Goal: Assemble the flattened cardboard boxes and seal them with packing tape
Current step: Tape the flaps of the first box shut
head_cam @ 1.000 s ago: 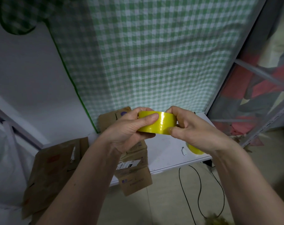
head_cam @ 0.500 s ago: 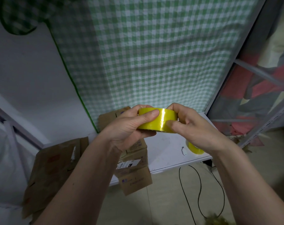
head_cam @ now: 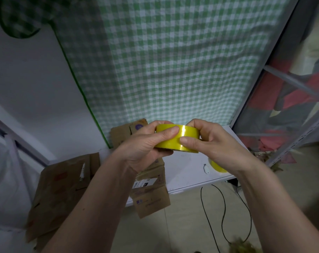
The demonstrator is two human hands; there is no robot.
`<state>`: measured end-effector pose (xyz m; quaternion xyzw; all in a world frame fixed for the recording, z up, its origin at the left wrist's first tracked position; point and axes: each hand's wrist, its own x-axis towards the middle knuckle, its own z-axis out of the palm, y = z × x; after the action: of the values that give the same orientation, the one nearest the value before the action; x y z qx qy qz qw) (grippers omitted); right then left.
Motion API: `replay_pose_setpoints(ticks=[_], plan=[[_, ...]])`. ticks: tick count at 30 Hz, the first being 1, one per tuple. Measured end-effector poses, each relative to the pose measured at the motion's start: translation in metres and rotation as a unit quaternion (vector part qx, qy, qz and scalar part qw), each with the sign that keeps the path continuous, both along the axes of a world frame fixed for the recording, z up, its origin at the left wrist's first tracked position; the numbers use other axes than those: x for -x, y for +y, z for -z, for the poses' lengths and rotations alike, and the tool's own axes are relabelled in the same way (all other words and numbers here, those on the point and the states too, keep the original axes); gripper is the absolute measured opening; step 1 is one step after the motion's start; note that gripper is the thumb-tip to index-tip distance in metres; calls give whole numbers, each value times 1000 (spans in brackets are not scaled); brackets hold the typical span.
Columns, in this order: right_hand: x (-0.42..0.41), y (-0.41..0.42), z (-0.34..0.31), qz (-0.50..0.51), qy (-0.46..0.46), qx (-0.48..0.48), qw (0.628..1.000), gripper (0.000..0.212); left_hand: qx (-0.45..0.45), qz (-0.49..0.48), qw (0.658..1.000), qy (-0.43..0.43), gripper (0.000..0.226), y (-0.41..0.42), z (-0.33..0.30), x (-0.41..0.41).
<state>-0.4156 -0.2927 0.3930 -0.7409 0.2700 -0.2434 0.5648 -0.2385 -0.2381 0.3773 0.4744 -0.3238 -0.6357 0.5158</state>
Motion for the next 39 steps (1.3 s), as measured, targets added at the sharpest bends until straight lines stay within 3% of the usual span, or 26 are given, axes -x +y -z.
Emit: replay_pose_setpoints(ticks=[4, 7, 11, 17, 23, 39], plan=[[6, -8, -3, -42, -11, -30, 999, 19, -6, -13, 1000, 3, 37, 0, 2, 4], [12, -15, -3, -57, 1, -33, 998, 23, -5, -25, 1000, 6, 39, -1, 2, 10], [16, -23, -2, -33, 34, 6, 999, 7, 6, -45, 999, 17, 40, -5, 5, 24], [36, -42, 7, -39, 75, 55, 995, 3, 15, -72, 997, 35, 38, -15, 9, 53], [57, -62, 15, -77, 77, 54, 993, 8, 13, -106, 994, 40, 39, -24, 19, 79], [58, -57, 19, -35, 48, 120, 991, 14, 23, -76, 996, 32, 37, -30, 15, 76]])
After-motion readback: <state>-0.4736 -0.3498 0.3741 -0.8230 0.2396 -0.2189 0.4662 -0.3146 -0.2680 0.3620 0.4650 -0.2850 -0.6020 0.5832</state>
